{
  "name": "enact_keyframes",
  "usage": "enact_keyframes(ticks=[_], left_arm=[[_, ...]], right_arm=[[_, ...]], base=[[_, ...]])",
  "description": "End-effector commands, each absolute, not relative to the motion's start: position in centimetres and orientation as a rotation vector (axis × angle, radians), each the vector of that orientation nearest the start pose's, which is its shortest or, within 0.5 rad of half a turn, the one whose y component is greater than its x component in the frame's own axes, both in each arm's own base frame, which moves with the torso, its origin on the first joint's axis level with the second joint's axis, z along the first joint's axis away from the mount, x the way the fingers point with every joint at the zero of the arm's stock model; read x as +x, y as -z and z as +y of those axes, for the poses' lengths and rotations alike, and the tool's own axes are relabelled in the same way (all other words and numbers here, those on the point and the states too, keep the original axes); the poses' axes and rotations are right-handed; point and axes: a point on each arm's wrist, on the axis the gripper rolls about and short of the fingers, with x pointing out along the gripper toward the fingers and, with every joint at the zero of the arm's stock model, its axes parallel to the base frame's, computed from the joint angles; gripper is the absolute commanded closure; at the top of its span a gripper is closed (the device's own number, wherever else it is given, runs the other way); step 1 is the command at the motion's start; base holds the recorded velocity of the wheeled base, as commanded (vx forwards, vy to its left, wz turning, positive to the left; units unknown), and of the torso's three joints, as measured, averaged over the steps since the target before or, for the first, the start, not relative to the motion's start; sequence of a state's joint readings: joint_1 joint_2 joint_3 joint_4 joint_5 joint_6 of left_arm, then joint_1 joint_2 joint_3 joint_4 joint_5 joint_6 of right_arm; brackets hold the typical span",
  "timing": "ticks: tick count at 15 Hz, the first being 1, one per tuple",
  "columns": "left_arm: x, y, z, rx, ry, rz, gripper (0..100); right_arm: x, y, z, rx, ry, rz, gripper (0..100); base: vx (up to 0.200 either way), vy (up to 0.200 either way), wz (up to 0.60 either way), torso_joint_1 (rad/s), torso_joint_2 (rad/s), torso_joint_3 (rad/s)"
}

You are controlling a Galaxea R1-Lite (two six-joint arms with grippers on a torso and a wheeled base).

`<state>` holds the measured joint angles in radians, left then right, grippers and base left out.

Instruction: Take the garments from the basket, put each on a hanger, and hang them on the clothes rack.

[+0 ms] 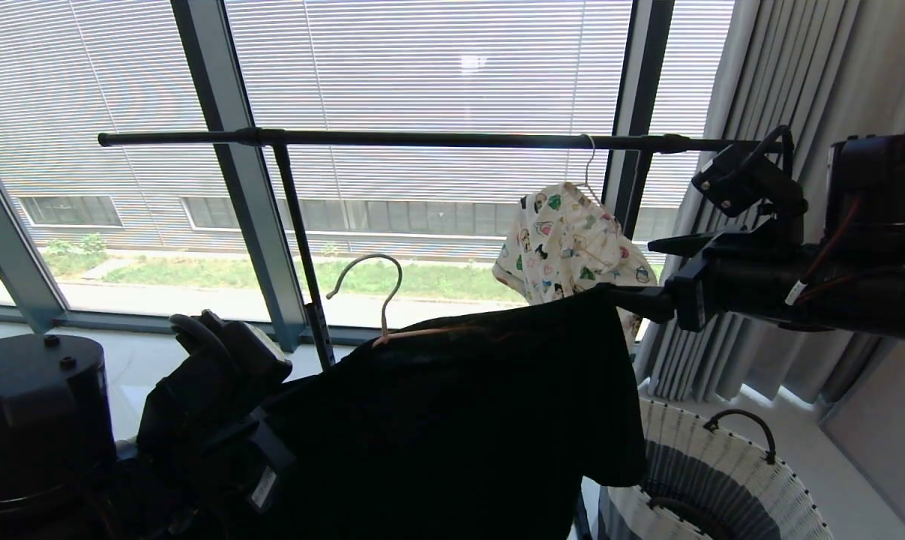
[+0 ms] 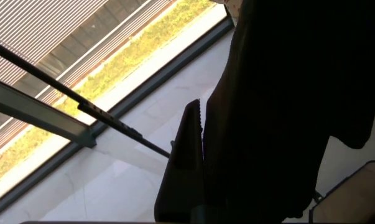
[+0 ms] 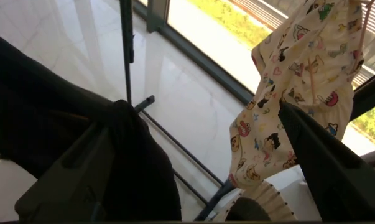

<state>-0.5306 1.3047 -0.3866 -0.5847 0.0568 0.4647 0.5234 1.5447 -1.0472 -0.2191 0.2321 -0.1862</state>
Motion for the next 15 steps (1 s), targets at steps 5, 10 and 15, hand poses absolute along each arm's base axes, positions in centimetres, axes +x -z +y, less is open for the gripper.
enact_keyframes(ticks=[5,10,15], left_arm=[[16.3,-15.8,-10.5,0.554,0.583,0.192,100],[14.4,-15.8,-13.1,0.539,0.743,0.159,100],[13.6,-15.8,-13.9,0.561,0.802,0.138,100]], right_arm=[[22.4,-27.5,13.7,-0.241,-0.873,0.26,0],[19.0,-26.9,15.5,-0.33,-1.172,0.303,0],[17.2,-24.0,17.6,-0.509,-1.386,0.334,0]], base=[[0.0,0.0,0.0,0.0,0.0,0.0],[0.0,0.0,0.0,0.0,0.0,0.0],[0.0,0.0,0.0,0.0,0.0,0.0]])
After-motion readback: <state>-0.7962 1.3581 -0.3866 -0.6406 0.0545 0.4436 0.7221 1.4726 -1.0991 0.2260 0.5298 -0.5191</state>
